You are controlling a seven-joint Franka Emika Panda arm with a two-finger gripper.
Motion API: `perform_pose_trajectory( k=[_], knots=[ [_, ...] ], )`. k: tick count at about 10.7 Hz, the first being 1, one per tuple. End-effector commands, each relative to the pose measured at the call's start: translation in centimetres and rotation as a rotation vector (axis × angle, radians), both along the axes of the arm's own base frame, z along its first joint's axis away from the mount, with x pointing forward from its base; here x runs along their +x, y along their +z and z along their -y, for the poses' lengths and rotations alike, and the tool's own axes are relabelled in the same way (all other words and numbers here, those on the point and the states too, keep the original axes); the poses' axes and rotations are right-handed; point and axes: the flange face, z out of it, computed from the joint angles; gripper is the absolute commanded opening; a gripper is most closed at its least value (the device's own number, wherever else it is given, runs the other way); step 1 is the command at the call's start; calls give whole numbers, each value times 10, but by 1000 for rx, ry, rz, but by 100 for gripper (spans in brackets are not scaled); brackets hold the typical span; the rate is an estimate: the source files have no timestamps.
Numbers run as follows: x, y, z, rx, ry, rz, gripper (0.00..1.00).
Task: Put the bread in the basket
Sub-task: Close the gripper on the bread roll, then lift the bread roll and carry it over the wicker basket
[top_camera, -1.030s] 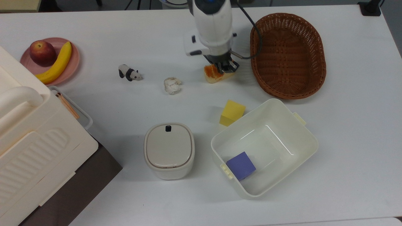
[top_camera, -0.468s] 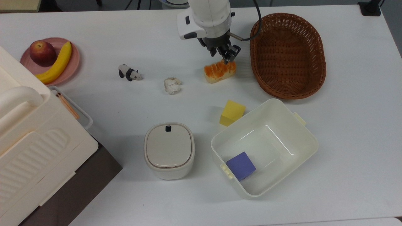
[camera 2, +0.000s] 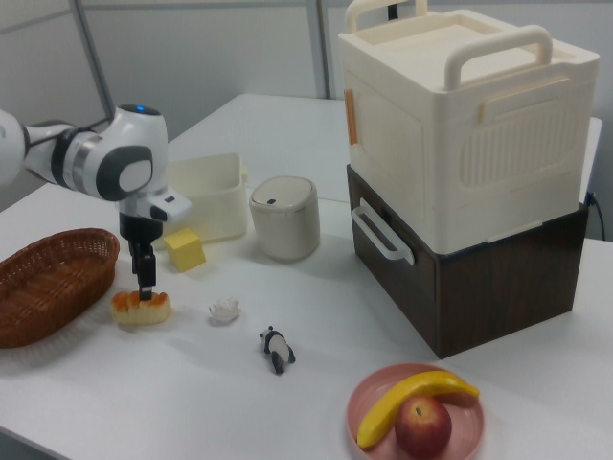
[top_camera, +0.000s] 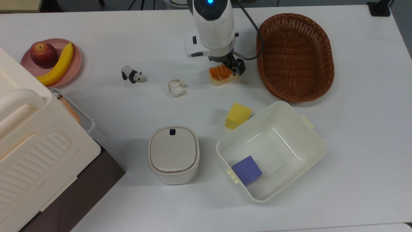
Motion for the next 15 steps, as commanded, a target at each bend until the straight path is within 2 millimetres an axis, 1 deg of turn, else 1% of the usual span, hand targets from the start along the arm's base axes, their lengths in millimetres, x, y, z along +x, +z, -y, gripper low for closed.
perform_pose_trajectory(
  k=[1,3,4,5,6,7,8,9,10,11,12,13,14,15],
  knots=[
    [-1,-33,-9,-11,28,0,100],
    [-3,-55,-9,-44,49,-5,100],
    [-5,-59,-8,-45,51,-4,92],
    [-5,-56,-9,-43,62,3,70],
    [-5,-47,-8,-31,94,17,46],
    [-3,-29,-3,-19,111,47,32],
    [-2,-8,-2,-12,109,74,30],
    [-4,17,-6,-1,117,93,30],
    [-4,42,-11,9,121,112,30],
    [-2,61,-23,21,125,146,30],
    [-3,72,-47,24,126,168,31],
    [-6,84,-75,29,127,190,33],
    [-13,88,-98,34,135,196,38],
    [-18,94,-122,43,137,219,40]
  ],
)
